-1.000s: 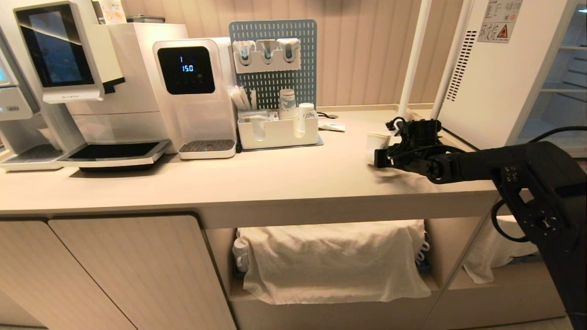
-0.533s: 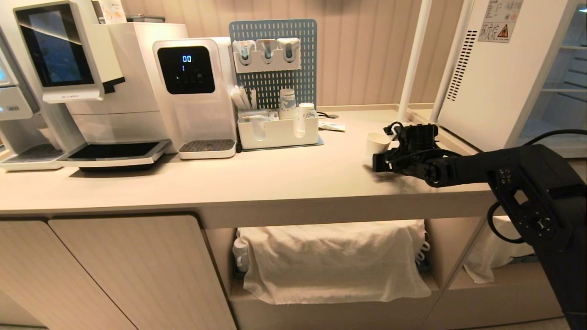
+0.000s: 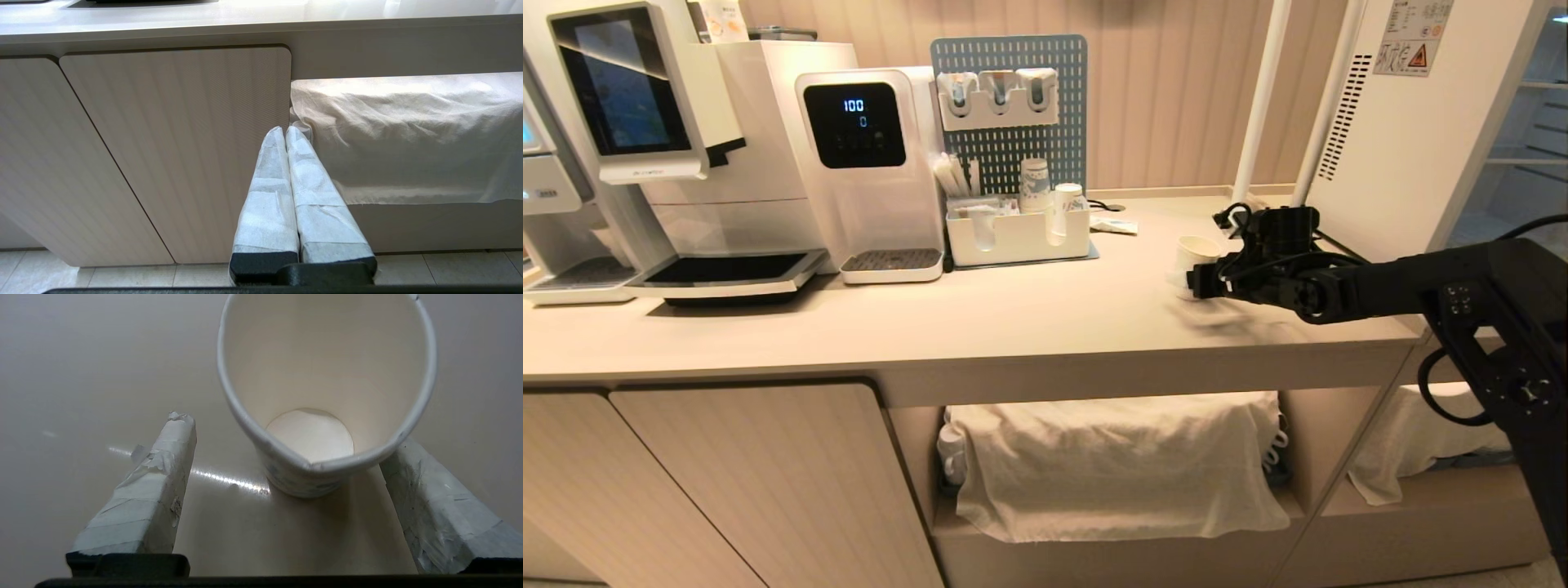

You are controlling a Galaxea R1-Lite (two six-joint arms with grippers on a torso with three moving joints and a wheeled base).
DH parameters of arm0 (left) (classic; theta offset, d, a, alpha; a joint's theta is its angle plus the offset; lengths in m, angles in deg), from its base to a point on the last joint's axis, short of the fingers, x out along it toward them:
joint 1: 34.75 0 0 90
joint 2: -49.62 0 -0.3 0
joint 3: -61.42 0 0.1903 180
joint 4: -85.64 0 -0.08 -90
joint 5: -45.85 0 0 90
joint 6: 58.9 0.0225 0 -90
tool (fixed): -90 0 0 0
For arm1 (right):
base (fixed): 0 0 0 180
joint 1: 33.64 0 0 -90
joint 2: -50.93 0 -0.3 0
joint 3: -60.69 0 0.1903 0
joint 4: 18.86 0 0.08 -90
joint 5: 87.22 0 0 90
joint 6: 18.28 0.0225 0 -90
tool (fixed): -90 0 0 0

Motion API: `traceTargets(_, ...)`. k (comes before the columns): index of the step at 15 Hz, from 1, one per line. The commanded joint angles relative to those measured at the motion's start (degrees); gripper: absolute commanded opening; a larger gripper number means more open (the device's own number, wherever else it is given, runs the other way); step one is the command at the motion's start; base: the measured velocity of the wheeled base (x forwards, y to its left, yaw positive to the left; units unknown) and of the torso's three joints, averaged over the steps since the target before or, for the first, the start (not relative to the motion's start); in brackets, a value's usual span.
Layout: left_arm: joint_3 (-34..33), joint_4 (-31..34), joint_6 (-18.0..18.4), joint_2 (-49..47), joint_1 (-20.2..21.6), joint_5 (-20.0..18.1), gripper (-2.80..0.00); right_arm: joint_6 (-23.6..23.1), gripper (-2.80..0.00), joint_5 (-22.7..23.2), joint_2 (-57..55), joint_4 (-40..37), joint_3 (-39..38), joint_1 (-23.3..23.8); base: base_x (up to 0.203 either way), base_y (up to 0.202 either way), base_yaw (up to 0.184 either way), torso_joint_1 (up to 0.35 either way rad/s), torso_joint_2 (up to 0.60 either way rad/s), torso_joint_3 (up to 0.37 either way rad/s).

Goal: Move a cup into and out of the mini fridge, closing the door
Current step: Place the paper cup on the table, then close the freezer door

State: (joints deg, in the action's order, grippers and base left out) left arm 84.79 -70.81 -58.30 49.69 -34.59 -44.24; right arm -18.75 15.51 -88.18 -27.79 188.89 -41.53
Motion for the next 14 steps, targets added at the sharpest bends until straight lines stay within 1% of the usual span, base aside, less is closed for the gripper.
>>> traceTargets(1, 0.00, -0.01, 0.01, -0.07, 0.02, 0.01, -2.80, -2.27, 0.00, 0.18, 7.23, 0.33, -7.17, 0.24, 0.000, 0.000, 0.000, 0.000, 0.00, 0.000)
traceTargets(3, 0.00, -0.01, 0.01, -0.07, 0.02, 0.01, -2.80, -5.35, 0.00, 0.87, 12.61, 1.05, -12.87, 0.46, 0.000, 0.000, 0.000, 0.000, 0.00, 0.000)
traceTargets(4, 0.00, -0.01, 0.01, -0.07, 0.02, 0.01, -2.80, -6.42, -2.80, 2.48, 15.72, 1.88, -15.52, 0.58, 0.000, 0.000, 0.000, 0.000, 0.00, 0.000)
traceTargets(5, 0.00, -0.01, 0.01, -0.07, 0.02, 0.01, -2.80, -6.99, -2.80, 3.63, 18.67, 2.40, -17.58, 0.57, 0.000, 0.000, 0.000, 0.000, 0.00, 0.000)
traceTargets(7, 0.00, -0.01, 0.01, -0.07, 0.02, 0.01, -2.80, -7.48, -2.80, 4.35, 26.32, 1.33, -20.58, 0.43, 0.000, 0.000, 0.000, 0.000, 0.00, 0.000)
traceTargets(8, 0.00, -0.01, 0.01, -0.07, 0.02, 0.01, -2.80, -7.75, -2.80, 4.28, 30.34, -0.68, -21.70, 0.43, 0.000, 0.000, 0.000, 0.000, 0.00, 0.000)
traceTargets(9, 0.00, -0.01, 0.01, -0.07, 0.02, 0.01, -2.80, -9.05, -2.80, 3.30, 34.59, -4.33, -22.54, 0.48, 0.000, 0.000, 0.000, 0.000, 0.00, 0.000)
traceTargets(12, 0.00, -0.01, 0.01, -0.07, 0.02, 0.01, -2.80, -16.10, -2.80, -3.98, 46.86, -17.88, -24.63, 1.54, 0.000, 0.000, 0.000, 0.000, 0.00, 0.000)
traceTargets(14, 0.00, -0.01, 0.01, -0.07, 0.02, 0.01, -2.80, -18.03, -2.80, -8.45, 56.50, -26.64, -26.77, 2.95, 0.000, 0.000, 0.000, 0.000, 0.00, 0.000)
